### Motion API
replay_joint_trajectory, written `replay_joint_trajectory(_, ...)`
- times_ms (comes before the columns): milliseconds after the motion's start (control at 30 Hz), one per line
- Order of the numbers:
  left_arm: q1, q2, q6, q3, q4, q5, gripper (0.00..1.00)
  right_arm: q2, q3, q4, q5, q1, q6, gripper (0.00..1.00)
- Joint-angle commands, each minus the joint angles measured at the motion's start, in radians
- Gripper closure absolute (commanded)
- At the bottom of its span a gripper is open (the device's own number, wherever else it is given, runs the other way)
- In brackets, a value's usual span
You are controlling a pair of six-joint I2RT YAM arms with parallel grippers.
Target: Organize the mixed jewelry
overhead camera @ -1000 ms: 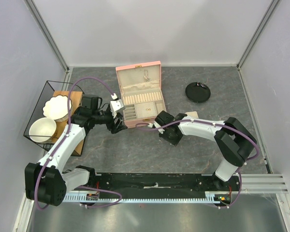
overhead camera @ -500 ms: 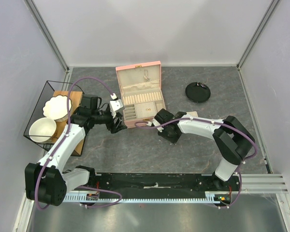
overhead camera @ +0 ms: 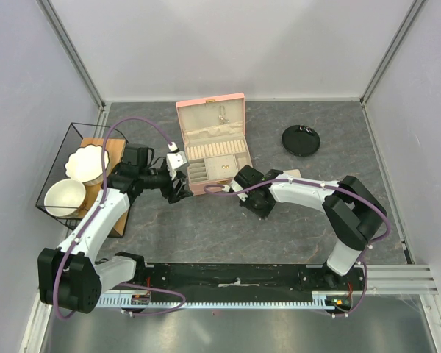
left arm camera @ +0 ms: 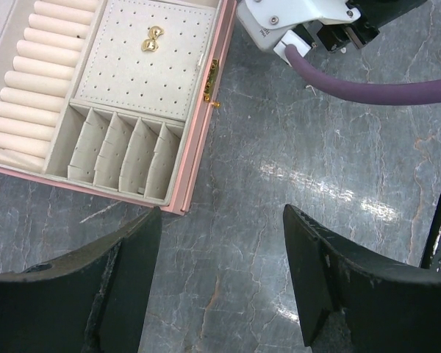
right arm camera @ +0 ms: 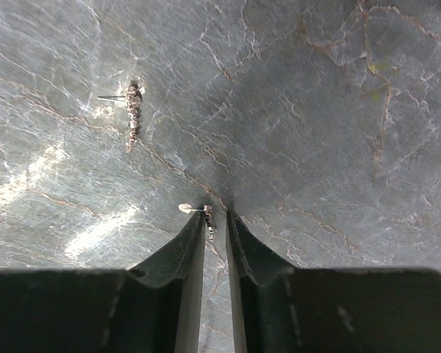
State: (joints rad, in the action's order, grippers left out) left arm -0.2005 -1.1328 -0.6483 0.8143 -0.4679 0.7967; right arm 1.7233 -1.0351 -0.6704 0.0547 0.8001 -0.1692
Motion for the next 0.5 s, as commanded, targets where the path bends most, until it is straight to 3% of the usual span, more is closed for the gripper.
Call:
replay_joint_trajectory(0,0.009,0.016,-0.039,0.017,0.002,0.038,0.26,0.024,0.012,0.04,-0.022,-0.002,0.005,0.78)
replay_joint_trajectory(467,0.026,0.024,0.001,0.017,0.018,0.041,0.26,-0.013,-0.013,0.019,0.022,0.007,0.063,0.99)
